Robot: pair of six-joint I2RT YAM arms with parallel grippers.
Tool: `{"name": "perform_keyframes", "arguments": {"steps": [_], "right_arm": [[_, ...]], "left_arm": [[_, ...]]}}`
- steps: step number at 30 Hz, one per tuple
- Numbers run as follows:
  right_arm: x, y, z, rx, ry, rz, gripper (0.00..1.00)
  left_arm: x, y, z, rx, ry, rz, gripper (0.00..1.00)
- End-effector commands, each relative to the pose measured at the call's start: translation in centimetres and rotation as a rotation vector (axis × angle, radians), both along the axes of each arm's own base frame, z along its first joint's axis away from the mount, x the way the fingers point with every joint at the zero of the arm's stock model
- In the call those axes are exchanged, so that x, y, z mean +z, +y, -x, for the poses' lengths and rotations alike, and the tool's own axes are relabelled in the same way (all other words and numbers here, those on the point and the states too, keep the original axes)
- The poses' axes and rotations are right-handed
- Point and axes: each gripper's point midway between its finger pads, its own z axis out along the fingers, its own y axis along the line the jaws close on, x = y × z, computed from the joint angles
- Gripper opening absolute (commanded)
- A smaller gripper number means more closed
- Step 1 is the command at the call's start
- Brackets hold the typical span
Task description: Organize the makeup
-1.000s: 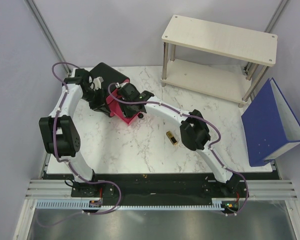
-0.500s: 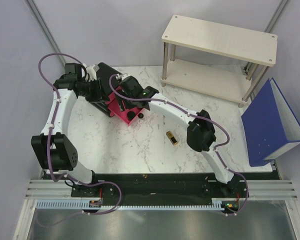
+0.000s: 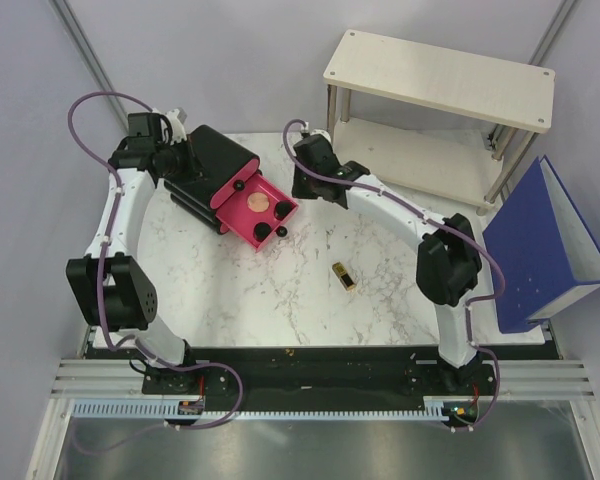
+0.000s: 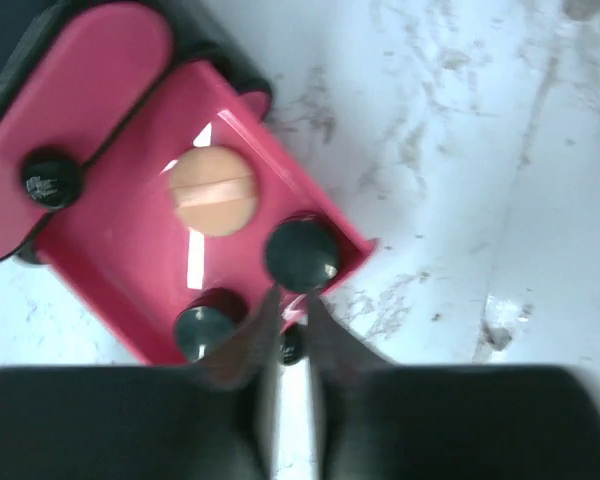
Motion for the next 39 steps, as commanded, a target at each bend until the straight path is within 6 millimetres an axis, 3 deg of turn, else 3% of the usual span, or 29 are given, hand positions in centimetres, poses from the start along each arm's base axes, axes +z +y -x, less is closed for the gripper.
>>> {"name": "perform_keyframes", "arguments": {"steps": [1, 7, 12, 21, 25, 28, 35, 38, 39], "right_arm": [[0.9, -1.5, -0.3, -0.083, 0.028, -0.118, 0.00], [-4.1, -2.2, 1.0, -0.096, 0.156, -0.106, 0.00], [-8.0, -0.2, 2.1, -0.055, 0.291, -0.165, 0.00], [-11.0, 2.0, 2.1, -0.047, 0.405, -0.223, 0.00], [-11.2, 3.0, 1.8, -0.021, 0.404, -0.248, 0.00], [-9.9, 4.4, 1.0, 0.012, 0.373, -0.311, 0.00], [-4.0, 8.1, -1.2, 0.084, 0.271, -0.545, 0.00], [-3.3, 9.4, -2.1, 0.102, 0.266, -0.603, 0.00], [-4.1, 9.8, -2.3, 0.106, 0.281, -0.610, 0.00]], "left_arm": [[-0.1, 1.0, -3.3, 0.102, -0.019, 0.009, 0.02], [-1.4, 1.9, -4.9, 0.156, 0.016, -0.009, 0.02], [-2.7, 2.6, -4.9, 0.185, 0.068, -0.035, 0.02], [-2.9, 2.9, -4.6, 0.184, 0.082, -0.060, 0.02], [-2.9, 2.9, -4.5, 0.175, 0.082, -0.066, 0.02], [-3.1, 2.7, -4.3, 0.161, 0.091, -0.064, 0.02], [-4.4, 2.7, -3.8, 0.148, 0.136, -0.075, 0.02], [-4.9, 2.5, -3.6, 0.137, 0.152, -0.066, 0.02], [-5.1, 2.4, -3.5, 0.133, 0.158, -0.066, 0.02]]}}
